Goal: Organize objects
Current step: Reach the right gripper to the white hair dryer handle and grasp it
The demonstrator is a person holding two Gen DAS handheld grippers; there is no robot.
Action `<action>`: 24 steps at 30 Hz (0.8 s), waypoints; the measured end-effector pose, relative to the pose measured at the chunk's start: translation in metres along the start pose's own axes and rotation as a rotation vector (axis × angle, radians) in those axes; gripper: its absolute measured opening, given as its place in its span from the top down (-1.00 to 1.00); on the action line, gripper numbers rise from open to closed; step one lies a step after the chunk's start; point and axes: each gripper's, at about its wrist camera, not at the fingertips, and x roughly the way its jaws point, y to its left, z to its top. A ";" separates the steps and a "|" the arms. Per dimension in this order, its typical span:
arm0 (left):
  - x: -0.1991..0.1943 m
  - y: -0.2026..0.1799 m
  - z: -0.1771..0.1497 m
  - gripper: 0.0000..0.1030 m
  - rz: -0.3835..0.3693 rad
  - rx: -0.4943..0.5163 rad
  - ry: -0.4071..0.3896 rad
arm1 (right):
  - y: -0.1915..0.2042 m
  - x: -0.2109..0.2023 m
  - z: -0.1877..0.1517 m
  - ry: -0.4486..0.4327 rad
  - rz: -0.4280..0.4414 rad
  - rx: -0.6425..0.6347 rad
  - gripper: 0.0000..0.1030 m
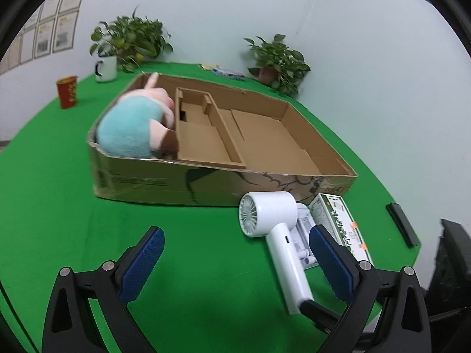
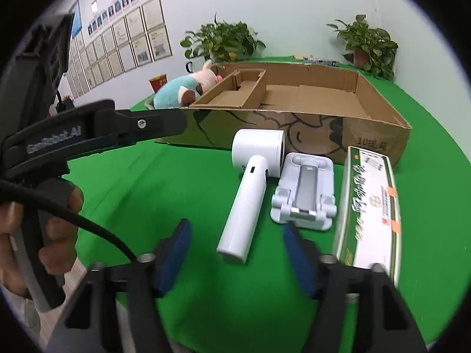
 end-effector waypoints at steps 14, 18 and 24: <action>0.031 0.011 -0.033 -0.90 -0.304 -0.093 0.207 | 0.004 -0.013 -0.037 0.093 0.053 0.051 0.13; 0.052 0.007 -0.038 -0.79 -0.382 -0.114 0.286 | 0.005 -0.009 -0.033 0.079 0.063 0.042 -0.17; 0.078 0.020 -0.035 -0.70 -0.472 -0.216 0.334 | 0.009 0.001 -0.030 0.082 0.048 -0.004 -0.17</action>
